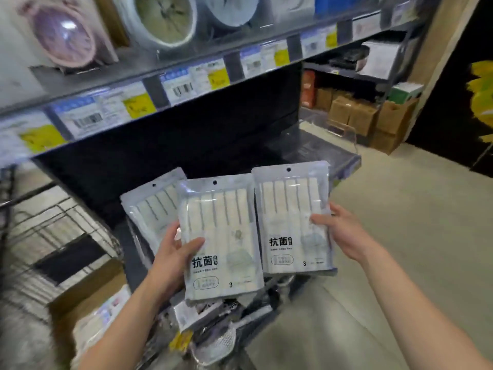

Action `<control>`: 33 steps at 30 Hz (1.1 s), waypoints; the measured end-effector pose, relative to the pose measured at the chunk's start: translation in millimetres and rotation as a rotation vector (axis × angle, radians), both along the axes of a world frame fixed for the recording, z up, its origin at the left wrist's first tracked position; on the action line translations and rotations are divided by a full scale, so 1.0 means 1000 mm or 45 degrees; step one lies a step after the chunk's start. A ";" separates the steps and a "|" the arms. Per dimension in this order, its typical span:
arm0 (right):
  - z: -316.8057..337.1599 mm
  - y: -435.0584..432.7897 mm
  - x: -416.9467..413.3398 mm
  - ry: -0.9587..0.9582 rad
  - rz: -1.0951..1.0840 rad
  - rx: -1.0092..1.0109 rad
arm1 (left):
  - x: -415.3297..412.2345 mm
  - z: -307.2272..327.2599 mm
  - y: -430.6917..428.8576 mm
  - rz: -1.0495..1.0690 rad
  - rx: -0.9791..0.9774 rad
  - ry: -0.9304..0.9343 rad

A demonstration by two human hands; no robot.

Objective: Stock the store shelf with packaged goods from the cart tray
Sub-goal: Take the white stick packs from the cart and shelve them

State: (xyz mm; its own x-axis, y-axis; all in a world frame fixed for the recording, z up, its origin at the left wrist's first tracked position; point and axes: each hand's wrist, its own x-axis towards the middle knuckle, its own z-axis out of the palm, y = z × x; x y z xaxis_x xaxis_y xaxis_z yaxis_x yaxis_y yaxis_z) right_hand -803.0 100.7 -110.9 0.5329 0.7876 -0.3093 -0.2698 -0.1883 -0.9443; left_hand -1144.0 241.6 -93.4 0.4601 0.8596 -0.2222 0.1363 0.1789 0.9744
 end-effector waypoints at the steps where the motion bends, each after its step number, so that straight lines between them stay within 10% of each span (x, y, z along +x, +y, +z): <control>1: 0.001 0.014 0.001 -0.003 0.073 0.013 | -0.006 0.000 -0.004 0.081 -0.011 -0.002; 14: 0.027 0.146 -0.097 -0.013 0.778 0.101 | -0.126 0.002 -0.039 0.674 0.031 -0.010; 33: -0.006 0.242 -0.187 -0.168 0.728 -0.032 | -0.177 -0.009 0.019 0.729 -0.053 -0.195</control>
